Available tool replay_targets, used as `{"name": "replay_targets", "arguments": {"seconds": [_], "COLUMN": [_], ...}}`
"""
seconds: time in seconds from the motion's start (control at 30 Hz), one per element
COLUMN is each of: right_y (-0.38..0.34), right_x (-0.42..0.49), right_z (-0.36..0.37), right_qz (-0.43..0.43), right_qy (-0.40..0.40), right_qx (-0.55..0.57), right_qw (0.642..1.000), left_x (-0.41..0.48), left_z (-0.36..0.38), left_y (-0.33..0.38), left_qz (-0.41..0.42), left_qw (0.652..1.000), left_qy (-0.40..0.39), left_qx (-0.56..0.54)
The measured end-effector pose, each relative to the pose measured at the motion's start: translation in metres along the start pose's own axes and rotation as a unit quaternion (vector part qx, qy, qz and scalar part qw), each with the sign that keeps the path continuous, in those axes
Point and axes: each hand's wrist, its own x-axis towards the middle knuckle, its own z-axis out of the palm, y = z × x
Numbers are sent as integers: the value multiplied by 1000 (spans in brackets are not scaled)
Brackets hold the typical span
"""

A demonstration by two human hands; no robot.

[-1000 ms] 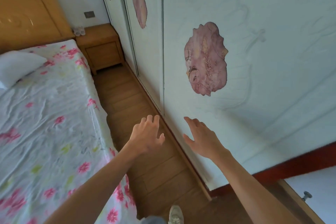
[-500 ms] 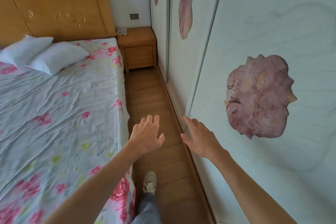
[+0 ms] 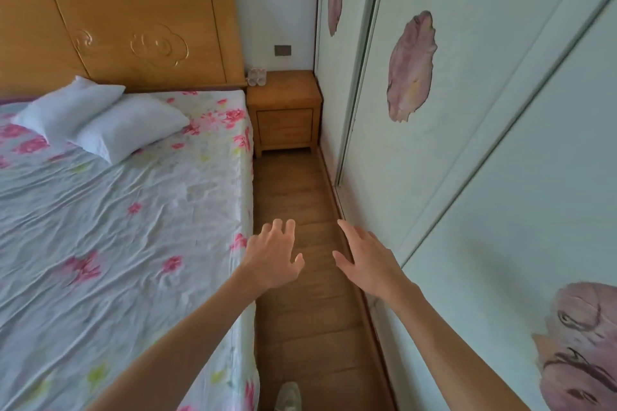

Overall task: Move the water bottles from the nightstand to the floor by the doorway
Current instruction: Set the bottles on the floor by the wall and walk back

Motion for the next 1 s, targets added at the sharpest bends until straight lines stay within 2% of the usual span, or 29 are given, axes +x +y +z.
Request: {"name": "replay_targets", "arguments": {"seconds": [0.37, 1.0], "right_y": [-8, 37], "right_x": [157, 455], "right_z": [4, -16], "right_qz": [-43, -125], "right_qy": [-10, -49], "right_qx": [15, 21], "right_qw": [999, 991], "left_x": [114, 362], "left_z": [-18, -45], "left_y": [-81, -141], "left_qz": [-41, -152], "left_qw": [999, 988], "left_qy": [5, 35], "left_qx": [5, -4]}}
